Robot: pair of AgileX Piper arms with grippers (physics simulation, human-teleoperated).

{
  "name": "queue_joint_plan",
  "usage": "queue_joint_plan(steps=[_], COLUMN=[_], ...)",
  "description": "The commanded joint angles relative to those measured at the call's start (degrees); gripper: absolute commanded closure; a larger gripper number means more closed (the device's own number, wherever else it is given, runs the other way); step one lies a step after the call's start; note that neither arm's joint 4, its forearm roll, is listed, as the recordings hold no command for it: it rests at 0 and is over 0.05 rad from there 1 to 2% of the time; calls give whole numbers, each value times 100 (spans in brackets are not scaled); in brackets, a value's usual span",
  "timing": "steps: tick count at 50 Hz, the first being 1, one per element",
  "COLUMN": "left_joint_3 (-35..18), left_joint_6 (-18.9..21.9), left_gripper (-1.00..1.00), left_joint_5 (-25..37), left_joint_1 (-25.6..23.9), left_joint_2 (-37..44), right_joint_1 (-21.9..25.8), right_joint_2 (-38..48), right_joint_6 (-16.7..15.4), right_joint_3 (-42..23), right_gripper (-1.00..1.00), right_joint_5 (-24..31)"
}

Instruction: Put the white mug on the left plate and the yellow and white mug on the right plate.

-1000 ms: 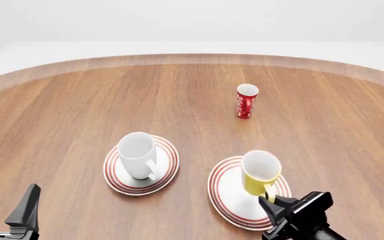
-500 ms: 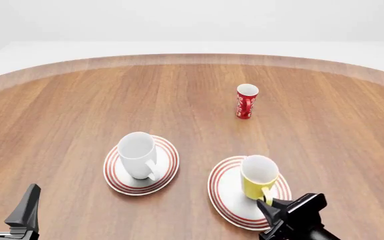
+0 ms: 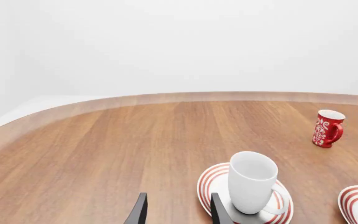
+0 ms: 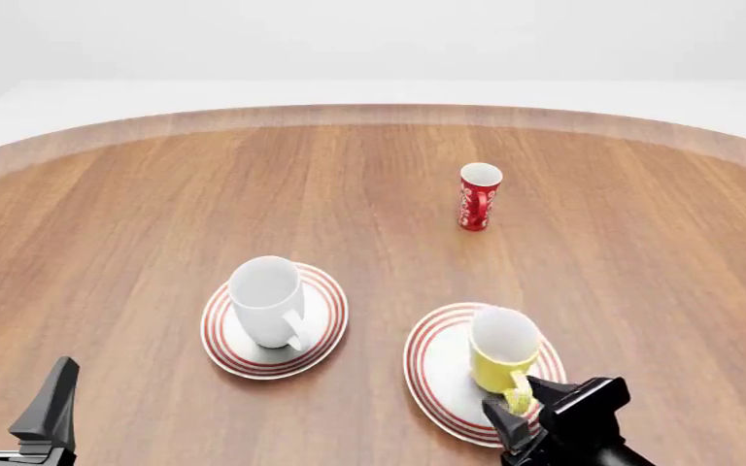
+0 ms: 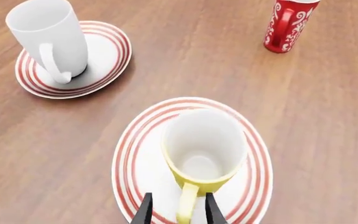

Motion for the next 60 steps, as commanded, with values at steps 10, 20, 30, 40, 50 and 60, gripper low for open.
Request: queue_joint_plan(steps=[10, 20, 30, 40, 50, 60], left_joint_3=[0, 0, 0, 0, 0, 0], left_joint_6=[0, 0, 0, 0, 0, 0], left_gripper=[-100, -100, -100, -100, -100, -100], left_joint_5=[0, 0, 0, 0, 0, 0], left_joint_1=[0, 0, 0, 0, 0, 0], left_joint_2=[0, 0, 0, 0, 0, 0], right_joint_1=[42, 5, -61, -42, -43, -134], right_joint_2=[119, -115, -500, -625, -790, -1551], right_joint_6=[103, 114, 45, 33, -5, -58], right_joint_3=[0, 0, 0, 0, 0, 0], right_gripper=[-100, -100, -100, -100, -100, -100], right_joint_5=[-53, 180, 563, 719, 901, 1630])
